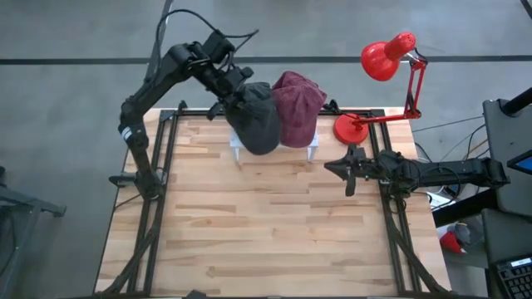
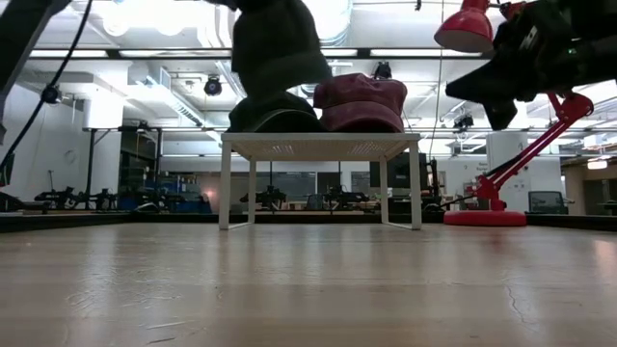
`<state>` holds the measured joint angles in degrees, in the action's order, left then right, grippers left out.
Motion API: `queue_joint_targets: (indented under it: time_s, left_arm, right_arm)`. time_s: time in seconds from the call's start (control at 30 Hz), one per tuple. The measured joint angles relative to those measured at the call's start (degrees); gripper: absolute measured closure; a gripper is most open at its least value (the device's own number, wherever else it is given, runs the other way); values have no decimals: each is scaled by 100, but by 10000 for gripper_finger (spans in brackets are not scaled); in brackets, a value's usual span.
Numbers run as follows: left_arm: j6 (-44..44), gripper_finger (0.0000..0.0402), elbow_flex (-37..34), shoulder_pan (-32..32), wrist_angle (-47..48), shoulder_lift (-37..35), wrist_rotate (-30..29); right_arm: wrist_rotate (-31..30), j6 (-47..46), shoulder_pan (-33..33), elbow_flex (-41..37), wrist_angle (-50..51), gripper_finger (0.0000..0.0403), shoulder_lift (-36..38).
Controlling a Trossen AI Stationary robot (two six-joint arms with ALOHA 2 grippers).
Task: Pick & Place hat
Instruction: Stack the black cap on top of the black cap on the shelf
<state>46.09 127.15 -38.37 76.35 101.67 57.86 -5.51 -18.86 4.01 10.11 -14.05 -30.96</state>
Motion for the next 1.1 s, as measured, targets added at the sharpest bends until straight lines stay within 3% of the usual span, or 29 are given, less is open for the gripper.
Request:
queue_joint_targets:
  time_s: [0.57,1.1]
  left_arm:
    - [968,371,0,-439,405,394,-489]
    - [664,371,0,-470,-268,452,-1424]
  right_arm:
    - [-204,-382,0,-4,29,374,9]
    - [-147,-670,-2,24,38,374,0]
